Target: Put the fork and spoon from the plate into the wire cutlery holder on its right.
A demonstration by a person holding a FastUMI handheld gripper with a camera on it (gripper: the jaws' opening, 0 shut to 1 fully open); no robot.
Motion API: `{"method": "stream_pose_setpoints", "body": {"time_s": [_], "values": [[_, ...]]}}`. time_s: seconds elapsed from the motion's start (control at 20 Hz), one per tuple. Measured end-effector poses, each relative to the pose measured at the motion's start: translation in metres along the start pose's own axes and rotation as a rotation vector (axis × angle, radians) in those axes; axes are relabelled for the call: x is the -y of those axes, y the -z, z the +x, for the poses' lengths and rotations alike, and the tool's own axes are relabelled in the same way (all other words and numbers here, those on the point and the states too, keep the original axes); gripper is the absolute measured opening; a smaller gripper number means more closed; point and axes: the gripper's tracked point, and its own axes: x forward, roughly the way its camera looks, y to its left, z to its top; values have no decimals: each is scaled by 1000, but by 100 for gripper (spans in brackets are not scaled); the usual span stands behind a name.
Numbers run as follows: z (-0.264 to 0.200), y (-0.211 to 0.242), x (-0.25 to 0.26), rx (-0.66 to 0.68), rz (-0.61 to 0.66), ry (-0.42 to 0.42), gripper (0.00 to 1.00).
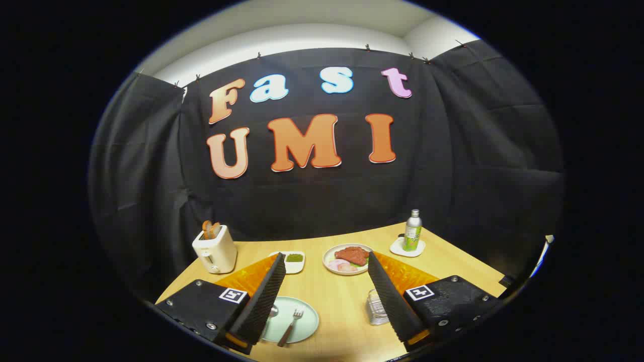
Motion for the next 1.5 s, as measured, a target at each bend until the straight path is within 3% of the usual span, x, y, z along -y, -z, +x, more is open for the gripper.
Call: {"method": "stream_pose_setpoints", "body": {"time_s": [0.2,0.8,1.05,1.4,1.5], "values": [[1,8,-4,-17,-64,37,98],[13,29,-32,-53,-51,-10,98],[33,94,-40,-148,-88,-3,98],[53,221,-48,-395,-135,-14,99],[55,245,-48,-437,-141,-8,95]]}}
